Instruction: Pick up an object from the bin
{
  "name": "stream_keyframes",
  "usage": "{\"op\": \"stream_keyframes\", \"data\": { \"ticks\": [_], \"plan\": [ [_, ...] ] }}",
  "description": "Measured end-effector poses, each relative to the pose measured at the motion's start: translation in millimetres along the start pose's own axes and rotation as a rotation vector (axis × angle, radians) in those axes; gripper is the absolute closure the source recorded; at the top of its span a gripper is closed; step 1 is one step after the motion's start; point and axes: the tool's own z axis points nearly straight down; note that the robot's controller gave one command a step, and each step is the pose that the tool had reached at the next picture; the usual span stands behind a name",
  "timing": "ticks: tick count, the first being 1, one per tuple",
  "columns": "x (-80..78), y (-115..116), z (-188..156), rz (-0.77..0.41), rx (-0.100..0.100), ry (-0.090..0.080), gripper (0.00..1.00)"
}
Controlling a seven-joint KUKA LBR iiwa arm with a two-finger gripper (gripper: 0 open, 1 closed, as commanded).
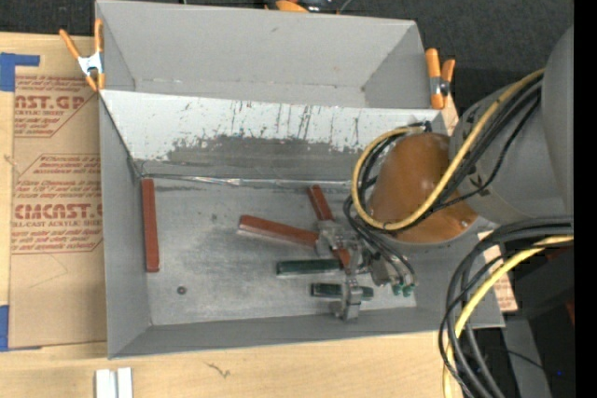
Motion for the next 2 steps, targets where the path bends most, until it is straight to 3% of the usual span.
{"op": "stream_keyframes", "data": {
  "ticks": [1, 2],
  "plan": [
    [-3.9, 5.9, -32.1, 0.018, -0.001, 0.012, 0.00],
    [0.3, 2.3, -44.3, 0.164, 0.000, 0.015, 0.00]
  ]
}}
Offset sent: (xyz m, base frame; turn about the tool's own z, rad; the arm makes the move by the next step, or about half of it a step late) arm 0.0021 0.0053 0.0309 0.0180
